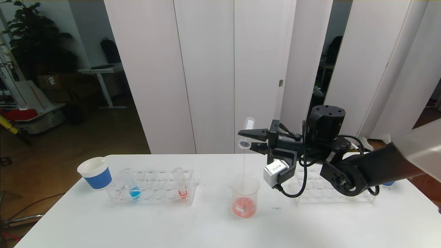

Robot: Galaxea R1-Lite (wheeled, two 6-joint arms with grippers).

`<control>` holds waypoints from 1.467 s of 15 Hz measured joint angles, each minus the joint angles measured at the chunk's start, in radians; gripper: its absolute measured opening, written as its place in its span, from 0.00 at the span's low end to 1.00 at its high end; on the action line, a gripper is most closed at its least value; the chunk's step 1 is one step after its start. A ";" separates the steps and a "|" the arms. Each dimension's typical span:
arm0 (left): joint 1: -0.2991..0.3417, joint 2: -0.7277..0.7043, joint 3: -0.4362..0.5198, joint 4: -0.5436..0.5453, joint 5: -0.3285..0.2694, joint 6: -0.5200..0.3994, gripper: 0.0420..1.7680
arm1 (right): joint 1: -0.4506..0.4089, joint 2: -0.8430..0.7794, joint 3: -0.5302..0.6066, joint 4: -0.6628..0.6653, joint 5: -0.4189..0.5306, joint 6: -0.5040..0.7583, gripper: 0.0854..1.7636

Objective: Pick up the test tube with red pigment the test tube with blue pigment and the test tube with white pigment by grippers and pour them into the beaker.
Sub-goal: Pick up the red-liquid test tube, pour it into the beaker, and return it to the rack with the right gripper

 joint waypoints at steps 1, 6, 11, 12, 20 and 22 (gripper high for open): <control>0.000 0.000 0.000 0.000 0.000 0.000 0.99 | -0.003 -0.001 0.001 0.000 0.000 0.000 0.29; 0.000 0.000 0.000 0.000 0.000 0.000 0.99 | -0.011 -0.002 0.002 0.001 0.000 -0.003 0.29; 0.000 0.000 0.000 0.000 0.000 0.000 0.99 | -0.011 -0.010 0.003 0.001 0.000 -0.003 0.29; 0.000 0.000 0.000 0.000 0.000 0.000 0.99 | -0.011 -0.015 0.003 0.002 0.000 -0.002 0.29; 0.000 0.000 0.000 0.000 0.000 0.000 0.99 | -0.034 -0.096 0.014 0.032 -0.072 0.112 0.29; 0.000 0.000 0.000 0.000 0.000 0.000 0.99 | -0.027 -0.120 0.029 0.032 -0.126 0.197 0.29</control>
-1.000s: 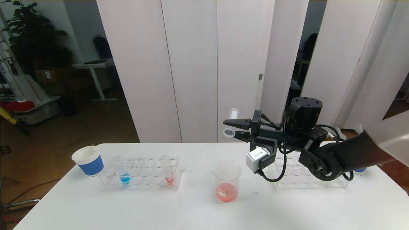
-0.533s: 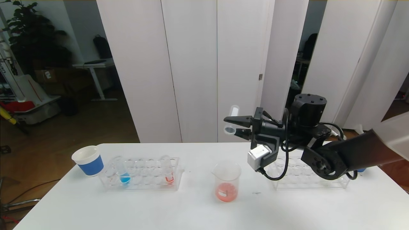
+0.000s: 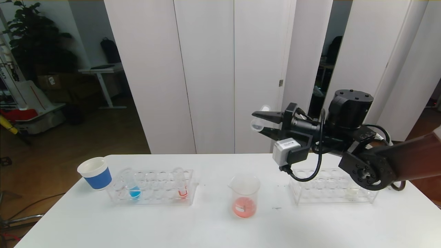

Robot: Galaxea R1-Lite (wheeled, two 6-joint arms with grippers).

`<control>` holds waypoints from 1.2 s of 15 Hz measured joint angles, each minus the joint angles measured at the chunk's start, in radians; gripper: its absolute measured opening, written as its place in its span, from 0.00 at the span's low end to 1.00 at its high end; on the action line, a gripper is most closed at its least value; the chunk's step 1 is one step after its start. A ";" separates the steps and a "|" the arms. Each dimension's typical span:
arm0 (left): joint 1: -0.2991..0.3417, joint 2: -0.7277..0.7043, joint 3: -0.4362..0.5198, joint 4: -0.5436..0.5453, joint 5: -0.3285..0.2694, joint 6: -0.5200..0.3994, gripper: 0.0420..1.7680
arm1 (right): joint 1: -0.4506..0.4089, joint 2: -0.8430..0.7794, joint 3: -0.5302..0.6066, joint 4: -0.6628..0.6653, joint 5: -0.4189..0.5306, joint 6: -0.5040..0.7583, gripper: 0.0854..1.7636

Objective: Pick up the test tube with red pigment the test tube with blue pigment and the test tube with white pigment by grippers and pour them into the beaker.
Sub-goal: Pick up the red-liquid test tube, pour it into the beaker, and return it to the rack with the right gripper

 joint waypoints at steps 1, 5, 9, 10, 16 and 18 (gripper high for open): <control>0.000 0.000 0.000 0.000 0.000 0.000 0.99 | 0.005 -0.013 0.016 0.000 -0.040 0.036 0.29; 0.000 0.000 0.000 0.000 -0.001 0.000 0.99 | 0.017 -0.050 0.083 -0.006 -0.199 0.207 0.29; 0.000 0.000 0.000 0.000 -0.001 0.000 0.99 | 0.029 -0.061 0.100 -0.017 -0.309 0.409 0.29; 0.000 0.000 0.000 0.000 -0.001 0.000 0.99 | 0.034 -0.061 0.106 -0.019 -0.321 0.460 0.29; 0.000 0.000 0.000 0.000 -0.001 0.000 0.99 | 0.066 -0.059 0.199 -0.087 -0.440 0.811 0.29; 0.000 0.000 0.000 0.000 -0.001 0.000 0.99 | 0.081 -0.054 0.216 -0.121 -0.483 0.954 0.29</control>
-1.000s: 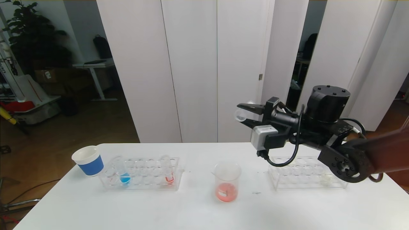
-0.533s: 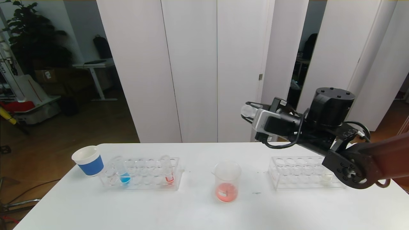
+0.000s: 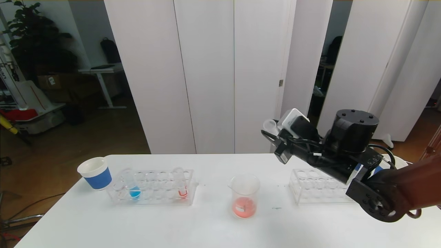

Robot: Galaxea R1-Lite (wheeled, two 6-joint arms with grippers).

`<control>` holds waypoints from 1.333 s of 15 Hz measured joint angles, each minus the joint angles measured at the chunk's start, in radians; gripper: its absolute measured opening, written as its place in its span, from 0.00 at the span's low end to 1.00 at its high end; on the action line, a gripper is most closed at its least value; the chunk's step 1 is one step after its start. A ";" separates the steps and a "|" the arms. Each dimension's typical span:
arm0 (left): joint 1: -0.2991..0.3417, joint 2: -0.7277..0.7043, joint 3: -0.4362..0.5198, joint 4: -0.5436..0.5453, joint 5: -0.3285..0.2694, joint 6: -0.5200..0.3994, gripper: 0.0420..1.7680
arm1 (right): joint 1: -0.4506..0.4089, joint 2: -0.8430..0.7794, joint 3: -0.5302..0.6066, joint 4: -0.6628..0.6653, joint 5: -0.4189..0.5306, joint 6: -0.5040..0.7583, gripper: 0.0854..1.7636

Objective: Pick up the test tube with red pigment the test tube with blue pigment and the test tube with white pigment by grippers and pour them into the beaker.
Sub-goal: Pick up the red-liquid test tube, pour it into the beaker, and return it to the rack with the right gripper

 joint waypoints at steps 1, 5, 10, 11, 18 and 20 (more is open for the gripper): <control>0.000 0.000 0.000 0.000 0.000 0.000 0.99 | 0.007 0.003 0.003 -0.011 -0.023 0.067 0.29; 0.000 0.000 0.000 0.000 0.000 0.000 0.99 | 0.039 0.010 0.009 -0.025 -0.076 0.227 0.29; 0.000 0.000 0.000 0.000 0.000 0.000 0.99 | 0.055 0.025 0.038 -0.054 -0.226 0.448 0.29; 0.000 0.000 0.000 0.000 0.000 0.000 0.99 | 0.055 0.027 0.043 -0.052 -0.254 0.489 0.29; 0.000 0.000 0.000 0.000 0.000 0.000 0.99 | 0.037 0.026 0.060 -0.054 -0.393 0.595 0.29; 0.000 0.000 0.000 0.000 0.000 0.000 0.99 | 0.030 0.019 0.063 -0.054 -0.403 0.593 0.29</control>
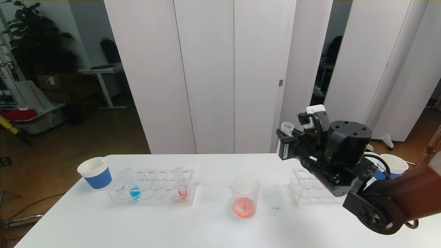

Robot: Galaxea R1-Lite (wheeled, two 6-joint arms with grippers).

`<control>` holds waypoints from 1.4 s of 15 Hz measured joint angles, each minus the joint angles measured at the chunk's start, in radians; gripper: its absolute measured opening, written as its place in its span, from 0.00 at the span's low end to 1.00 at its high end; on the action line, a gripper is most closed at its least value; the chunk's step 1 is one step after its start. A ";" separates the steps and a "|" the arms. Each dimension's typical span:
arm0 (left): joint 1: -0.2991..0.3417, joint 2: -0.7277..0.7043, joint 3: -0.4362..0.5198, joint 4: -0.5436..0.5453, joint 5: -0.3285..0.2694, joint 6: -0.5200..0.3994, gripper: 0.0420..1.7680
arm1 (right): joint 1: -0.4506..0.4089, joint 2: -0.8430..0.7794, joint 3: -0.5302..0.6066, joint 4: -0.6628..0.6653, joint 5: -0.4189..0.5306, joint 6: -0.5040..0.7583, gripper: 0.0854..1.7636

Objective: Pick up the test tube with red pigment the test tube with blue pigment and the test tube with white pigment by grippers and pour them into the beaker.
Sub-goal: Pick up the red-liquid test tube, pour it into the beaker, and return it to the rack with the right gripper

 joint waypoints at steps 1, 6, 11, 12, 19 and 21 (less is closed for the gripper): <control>0.000 0.000 0.000 0.000 0.000 0.000 0.99 | -0.005 -0.007 0.001 0.000 0.000 0.000 0.29; 0.000 0.000 0.000 0.000 0.000 0.000 0.99 | -0.072 -0.074 -0.004 0.000 0.000 -0.005 0.29; 0.000 0.000 0.000 0.000 0.000 0.000 0.99 | -0.222 -0.167 -0.008 0.003 0.006 -0.062 0.29; 0.000 0.000 0.000 0.001 0.000 0.000 0.99 | -0.254 -0.184 -0.008 0.003 0.008 -0.075 0.29; 0.000 0.000 0.000 0.000 0.000 0.000 0.99 | -0.507 -0.266 -0.003 -0.002 0.008 -0.100 0.29; 0.000 0.000 0.000 0.000 0.000 0.000 0.99 | -0.578 -0.270 0.002 -0.002 0.006 -0.096 0.29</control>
